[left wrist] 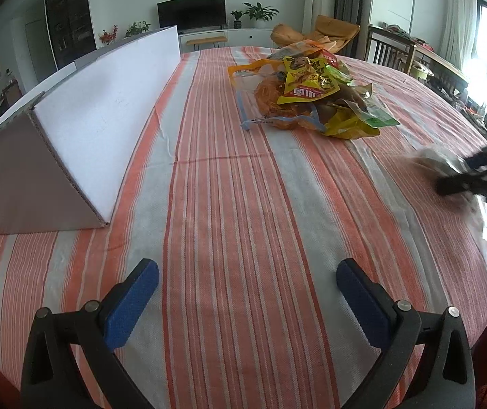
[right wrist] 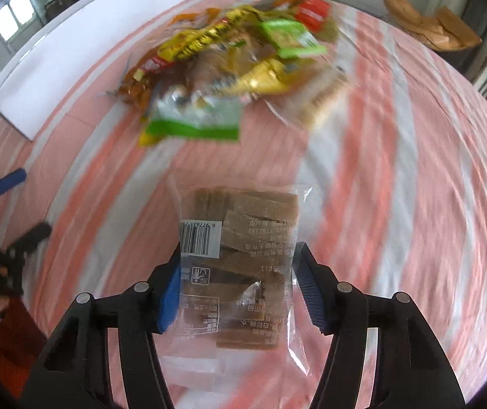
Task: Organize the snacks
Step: 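Reach the right tool into the pile and grasp the clear biscuit bag, then pull the biscuit bag out of the pile with the right tool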
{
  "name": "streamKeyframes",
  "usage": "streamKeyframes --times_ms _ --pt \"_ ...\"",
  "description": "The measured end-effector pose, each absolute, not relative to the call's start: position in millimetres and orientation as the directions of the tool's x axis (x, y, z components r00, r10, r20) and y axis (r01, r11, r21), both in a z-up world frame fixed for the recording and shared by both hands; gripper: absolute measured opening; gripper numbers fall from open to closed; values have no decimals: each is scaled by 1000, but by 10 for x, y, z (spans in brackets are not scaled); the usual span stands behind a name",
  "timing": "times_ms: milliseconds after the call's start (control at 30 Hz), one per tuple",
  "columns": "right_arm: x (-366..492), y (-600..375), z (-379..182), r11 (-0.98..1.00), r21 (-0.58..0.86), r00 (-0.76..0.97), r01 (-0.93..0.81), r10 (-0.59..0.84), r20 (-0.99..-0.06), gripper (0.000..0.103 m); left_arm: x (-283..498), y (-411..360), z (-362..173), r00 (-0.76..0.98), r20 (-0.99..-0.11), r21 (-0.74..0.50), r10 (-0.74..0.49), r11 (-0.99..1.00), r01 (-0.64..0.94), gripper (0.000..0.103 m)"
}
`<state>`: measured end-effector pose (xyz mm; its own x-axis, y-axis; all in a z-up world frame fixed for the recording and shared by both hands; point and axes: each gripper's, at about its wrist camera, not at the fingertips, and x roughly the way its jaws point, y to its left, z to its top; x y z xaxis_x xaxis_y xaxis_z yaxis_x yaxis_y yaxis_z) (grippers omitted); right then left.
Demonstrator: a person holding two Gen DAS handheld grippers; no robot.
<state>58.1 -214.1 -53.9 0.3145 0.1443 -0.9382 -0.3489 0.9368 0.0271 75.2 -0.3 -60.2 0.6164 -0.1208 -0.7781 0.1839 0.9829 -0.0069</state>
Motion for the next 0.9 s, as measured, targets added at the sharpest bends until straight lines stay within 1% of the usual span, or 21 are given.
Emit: streamKeyframes --times_ms 133,200,267,367,433,500,567,667,900 --pt "476 -2539 -517 970 47 348 -237 129 -929 63 752 -4 -603 618 -777 -7 -120 983 182 103" --pt "461 -2851 -500 988 53 384 -144 105 -917 63 749 -3 -604 619 -777 -7 -119 983 181 103" --pt "469 -3152 -493 998 59 428 -37 69 -901 64 747 -4 -607 620 -776 -7 -119 984 181 103" --pt "585 -3478 -501 997 42 491 59 7 -871 64 746 -4 -609 621 -775 -6 -119 983 181 103" --pt "603 -3452 -508 997 19 522 76 -23 -853 67 743 -5 -609 622 -774 -6 -119 983 181 103" --pt "946 -3477 -590 997 -2 543 79 -45 -839 70 744 -5 -609 621 -775 -6 -119 983 181 103" --pt "1032 -3422 -589 996 -17 559 85 -62 -827 76 743 -6 -610 621 -775 -6 -119 983 181 103" --pt "1049 -3371 -638 995 -21 584 93 -72 -809 83 745 -7 -611 619 -776 -6 -119 984 181 103" --pt "1205 -3340 -643 995 -17 592 102 -74 -803 89 752 -9 -606 610 -784 -5 -116 984 179 103"
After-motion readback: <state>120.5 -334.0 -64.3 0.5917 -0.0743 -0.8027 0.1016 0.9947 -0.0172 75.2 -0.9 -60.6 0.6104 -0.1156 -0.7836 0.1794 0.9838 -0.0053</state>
